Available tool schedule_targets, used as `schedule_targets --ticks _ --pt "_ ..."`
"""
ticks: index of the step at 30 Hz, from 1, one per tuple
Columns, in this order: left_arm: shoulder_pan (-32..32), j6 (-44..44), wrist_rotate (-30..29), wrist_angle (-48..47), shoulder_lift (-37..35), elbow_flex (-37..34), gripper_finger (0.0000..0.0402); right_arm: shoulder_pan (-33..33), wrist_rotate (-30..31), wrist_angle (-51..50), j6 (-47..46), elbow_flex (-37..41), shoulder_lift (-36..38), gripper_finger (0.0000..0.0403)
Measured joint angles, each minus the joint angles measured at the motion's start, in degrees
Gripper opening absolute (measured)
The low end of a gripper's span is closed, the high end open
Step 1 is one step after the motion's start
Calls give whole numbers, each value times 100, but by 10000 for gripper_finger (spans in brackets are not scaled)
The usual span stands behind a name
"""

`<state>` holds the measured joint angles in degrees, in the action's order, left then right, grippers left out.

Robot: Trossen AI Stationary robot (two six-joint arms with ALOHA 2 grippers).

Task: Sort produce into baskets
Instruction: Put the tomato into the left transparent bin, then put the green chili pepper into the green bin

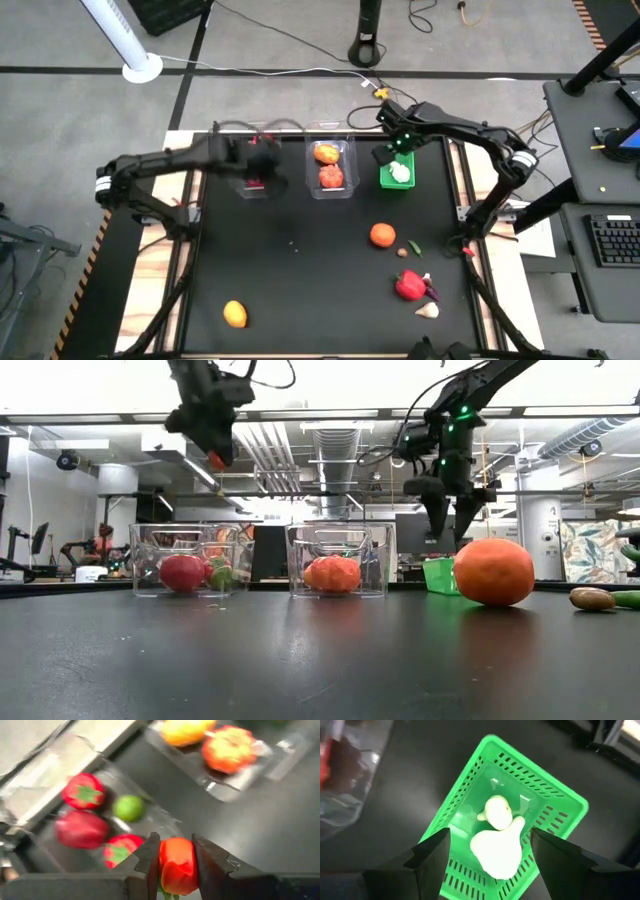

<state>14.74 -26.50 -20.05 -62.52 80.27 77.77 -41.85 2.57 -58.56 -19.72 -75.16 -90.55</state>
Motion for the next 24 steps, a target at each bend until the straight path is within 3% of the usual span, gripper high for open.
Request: schedule_targets --ticks 5,9,24 --pt "1068 549 227 133 29 -154 79 -2 42 -28 -127 0 504 253" --pt "1552 607 571 490 33 -502 84 31 38 -33 -298 0 965 250" --pt "1672 444 461 801 33 -793 226 476 -7 -173 -788 0 2104 251"
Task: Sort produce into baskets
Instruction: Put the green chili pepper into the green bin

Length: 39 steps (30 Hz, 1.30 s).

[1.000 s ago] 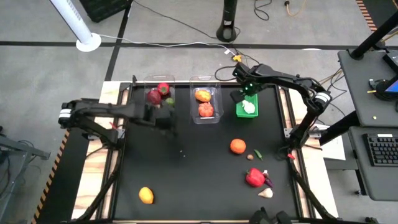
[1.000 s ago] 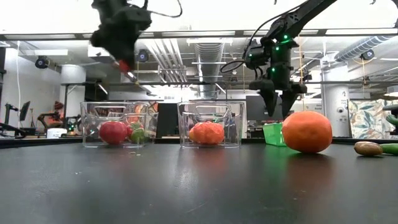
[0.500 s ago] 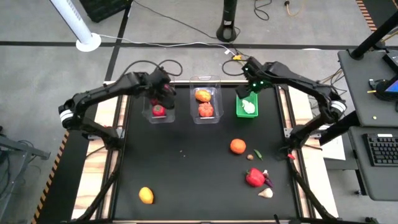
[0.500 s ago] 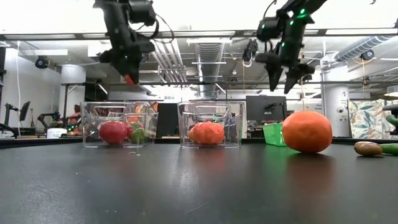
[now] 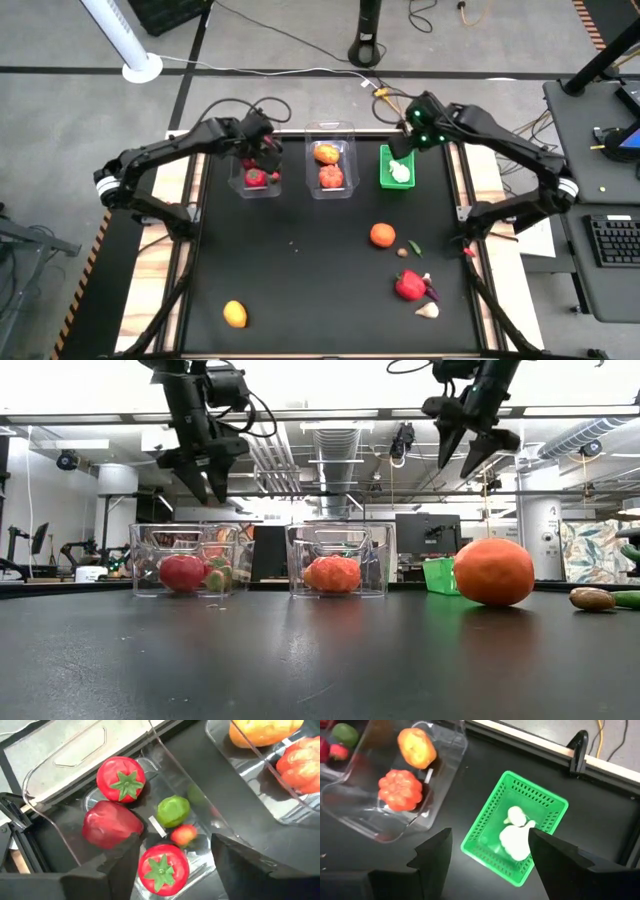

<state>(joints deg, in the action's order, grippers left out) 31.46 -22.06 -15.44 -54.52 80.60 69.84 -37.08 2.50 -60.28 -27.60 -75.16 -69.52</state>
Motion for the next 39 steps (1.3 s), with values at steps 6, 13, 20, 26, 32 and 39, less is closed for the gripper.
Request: schedule_targets --ticks 6,13,20,26,32,39 --pt "-381 -99 101 -14 -4 282 243 367 -668 -394 -392 0 118 249" --pt "-1045 -88 101 1 -7 633 244 1326 -911 -1112 -1047 0 127 243" --pt "-1538 -93 101 -38 -7 907 244 2531 -895 -1682 -1926 33 123 240" --pt "-1799 -66 96 -139 -9 1423 244 3352 -849 -1750 -2652 132 123 232" --pt "-1976 163 -30 -546 -10 2233 244 3902 -851 -1738 -3244 678 123 219" --pt "-2176 220 -358 -1164 -15 3065 244 4199 -899 -1384 -3816 1776 123 210"
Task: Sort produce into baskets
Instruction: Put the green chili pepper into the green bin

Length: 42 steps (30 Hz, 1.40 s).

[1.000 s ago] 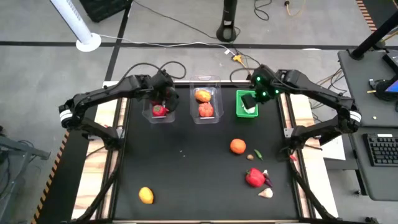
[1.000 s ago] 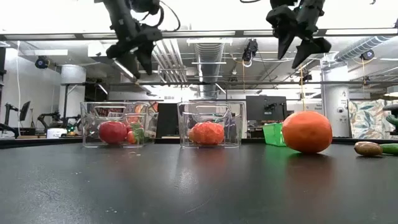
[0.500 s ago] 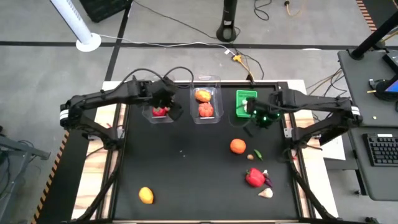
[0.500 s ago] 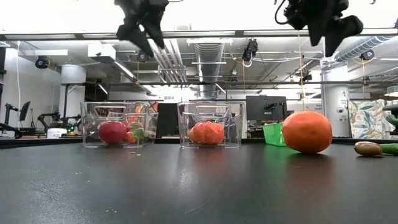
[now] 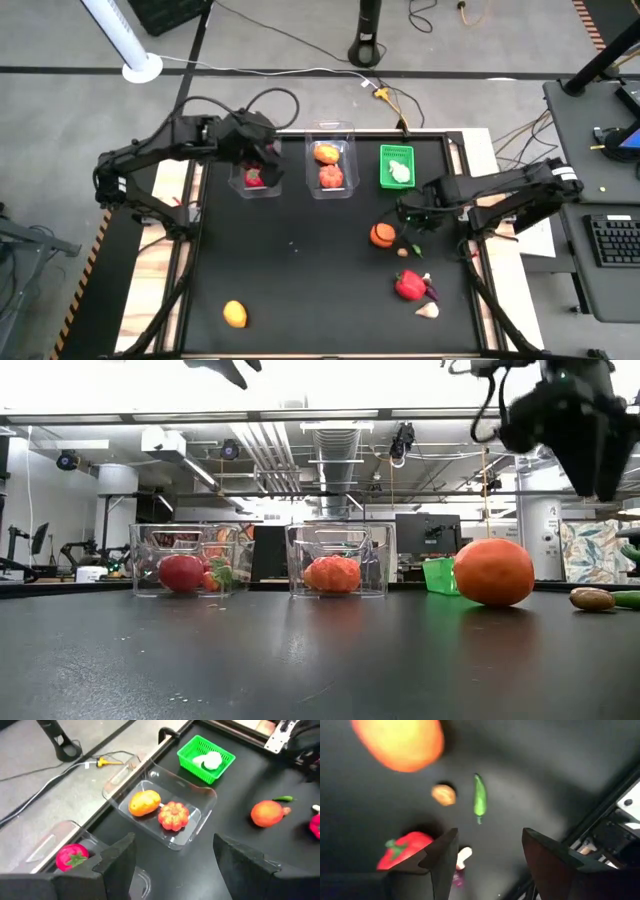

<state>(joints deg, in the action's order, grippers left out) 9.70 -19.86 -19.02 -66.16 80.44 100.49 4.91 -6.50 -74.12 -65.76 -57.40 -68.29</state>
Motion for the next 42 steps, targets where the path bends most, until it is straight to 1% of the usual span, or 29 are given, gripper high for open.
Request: schedule_targets --ticks 5,9,13,18,25,28,35,39,42 --pt "-182 158 -5 -100 -6 244 244 108 -13 580 -122 654 0 210" --pt "-284 205 -1 -137 -9 261 244 176 -54 1154 -197 1073 -4 210" --pt "-302 153 -5 -236 -9 255 244 250 -57 1512 -272 1435 -7 210" --pt "-302 138 -5 -248 -9 255 244 275 -42 1886 -335 1821 -7 206" --pt "-302 107 -7 -250 -9 251 244 275 -48 2764 -361 2225 -11 194" --pt "-302 71 -7 -250 -7 251 244 275 -47 2924 -443 2361 -11 187" --pt "-302 48 -7 -252 -7 248 244 275 42 3043 -509 2609 -11 160" --pt "-302 26 -9 -252 -2 248 244 275 70 3042 -495 2637 -7 130" --pt "-302 -20 -9 -252 -2 246 244 275 134 3013 -494 2632 -7 100"
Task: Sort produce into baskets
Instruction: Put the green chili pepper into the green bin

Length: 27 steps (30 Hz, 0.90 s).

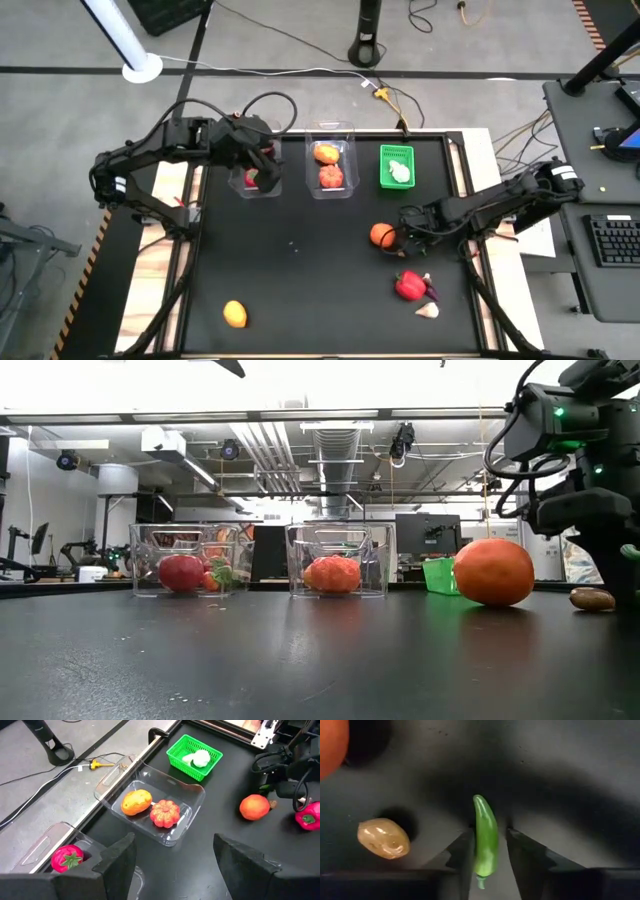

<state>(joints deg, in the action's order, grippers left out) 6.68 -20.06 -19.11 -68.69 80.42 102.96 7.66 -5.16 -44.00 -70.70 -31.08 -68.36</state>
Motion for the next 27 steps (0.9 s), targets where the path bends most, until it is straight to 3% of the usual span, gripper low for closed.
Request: schedule_targets --ticks 8,12,17,23,27 --pt "0 -57 7 -206 0 -1 244 -2 67 20 35 -16 3 28" --pt "-2 -168 123 -498 0 -2 244 -5 93 -6 -99 -16 82 31" --pt "-97 -300 738 -894 0 -166 244 -72 246 -55 -333 -299 368 33" --pt "-384 -377 1252 -896 0 -836 244 -451 980 -695 25 -1227 554 33" --pt "-636 -651 1276 -844 0 -1462 244 -957 1514 -830 749 -1902 549 33"
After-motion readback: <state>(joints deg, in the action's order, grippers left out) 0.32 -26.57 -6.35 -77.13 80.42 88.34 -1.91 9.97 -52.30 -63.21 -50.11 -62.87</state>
